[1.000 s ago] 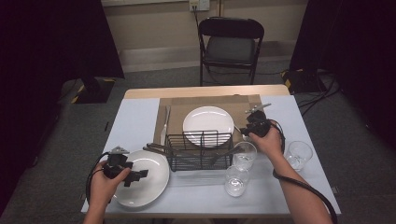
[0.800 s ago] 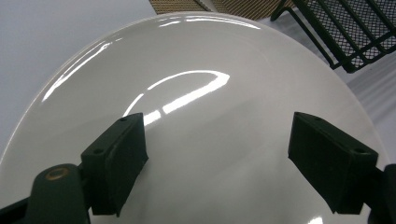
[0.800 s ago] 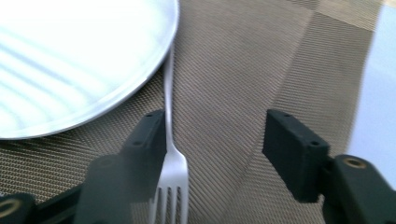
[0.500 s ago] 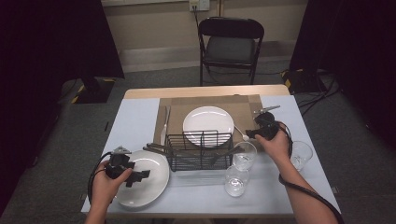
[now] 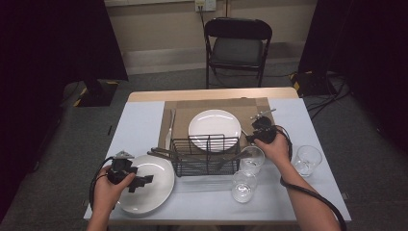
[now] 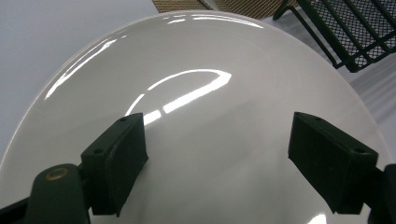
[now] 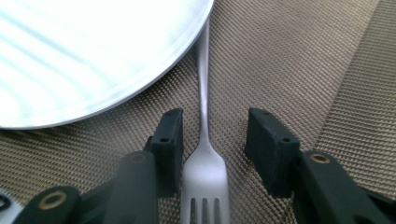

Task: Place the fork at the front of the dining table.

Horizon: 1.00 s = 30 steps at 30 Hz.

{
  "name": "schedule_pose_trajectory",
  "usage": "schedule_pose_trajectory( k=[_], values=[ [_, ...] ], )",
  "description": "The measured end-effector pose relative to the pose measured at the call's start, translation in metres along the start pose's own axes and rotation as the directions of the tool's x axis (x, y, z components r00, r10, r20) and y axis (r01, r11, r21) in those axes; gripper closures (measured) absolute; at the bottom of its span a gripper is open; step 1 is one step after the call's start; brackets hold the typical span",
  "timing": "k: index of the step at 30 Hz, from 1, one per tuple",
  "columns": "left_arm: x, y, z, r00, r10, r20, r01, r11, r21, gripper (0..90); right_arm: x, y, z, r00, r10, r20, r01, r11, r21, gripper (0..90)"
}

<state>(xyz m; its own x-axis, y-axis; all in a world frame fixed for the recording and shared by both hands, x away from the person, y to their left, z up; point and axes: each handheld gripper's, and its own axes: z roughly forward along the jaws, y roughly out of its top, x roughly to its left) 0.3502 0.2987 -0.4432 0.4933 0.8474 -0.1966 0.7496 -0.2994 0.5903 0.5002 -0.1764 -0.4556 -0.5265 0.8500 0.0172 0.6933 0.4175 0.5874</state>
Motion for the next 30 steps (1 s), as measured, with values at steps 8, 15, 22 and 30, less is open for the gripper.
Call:
schedule_pose_trajectory(
  k=[8, 15, 22, 30],
  values=[
    [0.001, -0.001, -0.001, 1.0000, -0.006, -0.002, 0.006, 1.0000, -0.002, 19.1, -0.002, -0.001, -0.002, 0.9994, 0.033, 0.001, -0.033, 0.999, 0.001, 84.4],
    [0.001, -0.001, -0.001, 1.0000, -0.010, -0.002, 0.010, 0.9999, -0.005, 19.1, -0.008, -0.004, -0.003, 0.9957, 0.086, 0.036, -0.085, 0.996, -0.018, 85.8],
    [0.002, -0.001, 0.000, 1.0000, -0.002, 0.003, 0.002, 1.0000, 0.003, 19.1, -0.021, -0.010, -0.007, 0.9801, 0.173, 0.096, -0.170, 0.985, -0.040, 86.0],
    [0.001, 0.000, 0.000, 1.0000, -0.003, 0.002, 0.003, 1.0000, 0.002, 19.1, -0.022, -0.013, -0.009, 0.9794, 0.186, 0.078, -0.183, 0.982, -0.044, 76.1]
  ],
)
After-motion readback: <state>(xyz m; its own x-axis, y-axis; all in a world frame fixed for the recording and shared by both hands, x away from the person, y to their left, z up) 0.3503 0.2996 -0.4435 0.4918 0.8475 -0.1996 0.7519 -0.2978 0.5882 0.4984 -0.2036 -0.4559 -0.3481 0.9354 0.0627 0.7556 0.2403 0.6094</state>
